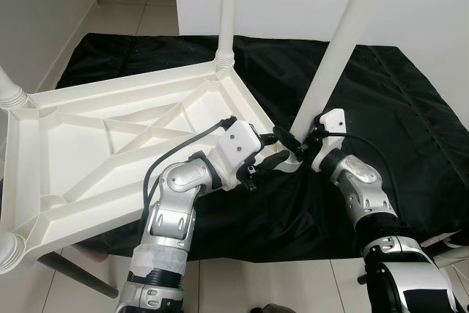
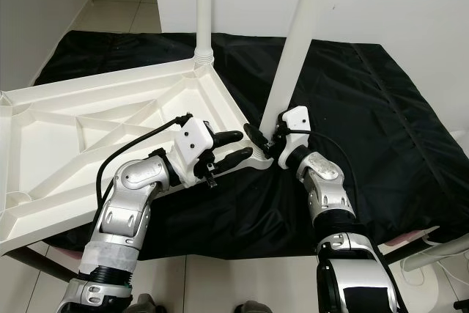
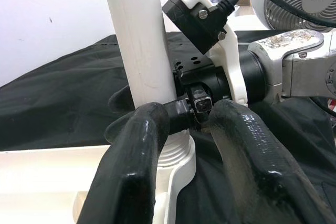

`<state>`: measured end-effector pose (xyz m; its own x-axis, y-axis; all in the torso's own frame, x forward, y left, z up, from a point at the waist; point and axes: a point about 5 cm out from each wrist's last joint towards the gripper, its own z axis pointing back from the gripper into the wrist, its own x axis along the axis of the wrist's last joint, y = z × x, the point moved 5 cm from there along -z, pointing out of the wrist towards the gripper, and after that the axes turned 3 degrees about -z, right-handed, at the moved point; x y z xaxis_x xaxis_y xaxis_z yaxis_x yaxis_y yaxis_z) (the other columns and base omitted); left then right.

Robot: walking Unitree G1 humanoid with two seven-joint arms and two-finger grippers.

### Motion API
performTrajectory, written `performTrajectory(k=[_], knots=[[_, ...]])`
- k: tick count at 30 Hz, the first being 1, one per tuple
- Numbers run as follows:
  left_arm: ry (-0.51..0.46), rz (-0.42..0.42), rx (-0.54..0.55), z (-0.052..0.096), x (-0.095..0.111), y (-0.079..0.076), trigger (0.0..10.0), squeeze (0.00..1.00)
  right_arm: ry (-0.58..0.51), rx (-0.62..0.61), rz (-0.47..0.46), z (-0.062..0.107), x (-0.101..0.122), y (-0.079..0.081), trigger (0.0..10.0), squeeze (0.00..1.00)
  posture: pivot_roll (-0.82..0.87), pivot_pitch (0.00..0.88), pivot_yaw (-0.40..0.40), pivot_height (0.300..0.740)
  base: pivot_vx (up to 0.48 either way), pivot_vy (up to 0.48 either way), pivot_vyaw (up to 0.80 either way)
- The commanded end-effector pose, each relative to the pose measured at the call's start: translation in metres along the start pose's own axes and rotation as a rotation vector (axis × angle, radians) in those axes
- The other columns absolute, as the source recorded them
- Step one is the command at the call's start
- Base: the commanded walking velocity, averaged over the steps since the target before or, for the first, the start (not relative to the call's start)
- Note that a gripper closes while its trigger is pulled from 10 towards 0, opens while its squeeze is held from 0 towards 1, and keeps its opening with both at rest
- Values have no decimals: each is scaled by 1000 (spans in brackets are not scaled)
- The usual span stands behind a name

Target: Building children table

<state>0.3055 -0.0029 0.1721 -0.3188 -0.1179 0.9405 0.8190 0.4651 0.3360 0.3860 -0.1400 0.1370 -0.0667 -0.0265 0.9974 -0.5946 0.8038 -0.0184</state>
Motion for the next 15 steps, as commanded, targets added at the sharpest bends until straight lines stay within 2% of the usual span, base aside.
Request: performTrajectory(k=[1, 2, 8, 9, 11, 15], knots=[[87, 125, 176, 11, -36, -18, 10000, 0, 24, 9, -63, 2, -13, 5, 2667, 0, -14, 10, -28, 740, 0, 0, 0], [87, 123, 175, 12, -36, -18, 10000, 0, 20, -5, -74, 3, -13, 4, 10000, 0, -15, 11, -27, 740, 0, 0, 0], [95, 114, 177, 14, -38, -16, 10000, 0, -4, -82, -96, -1, -11, 5, 10000, 0, -13, 10, -34, 740, 0, 0, 0], [96, 111, 182, 14, -38, -15, 10000, 0, 25, -139, -65, -3, -15, 4, 10000, 0, -11, 9, -39, 740, 0, 0, 0], [96, 109, 189, 14, -38, -13, 10000, 0, 45, -177, -38, -4, -17, 4, 10000, 0, -15, 8, -37, 740, 0, 0, 0], [77, 145, 253, 16, -34, 1, 10000, 0, 63, -332, -61, -4, -24, 9, 10000, 0, -18, 8, -37, 740, 0, 0, 0]])
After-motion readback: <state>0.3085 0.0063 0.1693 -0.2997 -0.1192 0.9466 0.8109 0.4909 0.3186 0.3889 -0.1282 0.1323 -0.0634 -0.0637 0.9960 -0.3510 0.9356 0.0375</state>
